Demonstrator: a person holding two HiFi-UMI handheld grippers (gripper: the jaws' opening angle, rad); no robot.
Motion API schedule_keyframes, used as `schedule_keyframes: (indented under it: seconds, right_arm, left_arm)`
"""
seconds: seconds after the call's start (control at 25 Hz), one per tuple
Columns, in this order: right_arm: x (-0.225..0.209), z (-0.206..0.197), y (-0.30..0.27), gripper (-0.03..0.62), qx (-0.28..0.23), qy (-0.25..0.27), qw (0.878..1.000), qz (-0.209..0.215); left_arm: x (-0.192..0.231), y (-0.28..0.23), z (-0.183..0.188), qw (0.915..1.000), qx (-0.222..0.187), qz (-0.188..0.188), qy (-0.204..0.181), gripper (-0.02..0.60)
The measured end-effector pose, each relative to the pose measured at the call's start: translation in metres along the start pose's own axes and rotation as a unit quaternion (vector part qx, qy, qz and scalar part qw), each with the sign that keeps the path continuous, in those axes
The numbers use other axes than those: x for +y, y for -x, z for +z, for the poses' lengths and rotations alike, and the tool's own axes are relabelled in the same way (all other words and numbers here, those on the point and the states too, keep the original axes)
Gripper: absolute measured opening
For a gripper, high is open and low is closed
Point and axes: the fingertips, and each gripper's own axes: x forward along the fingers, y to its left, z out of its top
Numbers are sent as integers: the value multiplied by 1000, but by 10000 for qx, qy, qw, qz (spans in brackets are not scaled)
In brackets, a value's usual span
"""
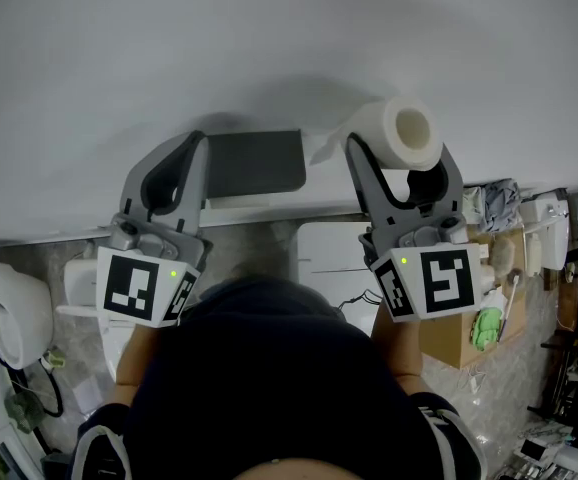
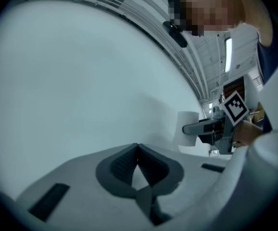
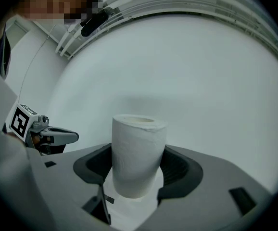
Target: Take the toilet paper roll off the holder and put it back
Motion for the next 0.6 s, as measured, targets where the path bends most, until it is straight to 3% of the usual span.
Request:
schedule_keyframes:
  seconds: [0.6]
  right_arm:
    - [32,8,-15,310,-114,-2,9996,264]
  left_arm:
    - [20,15,-1,9999,0,153,-8,2]
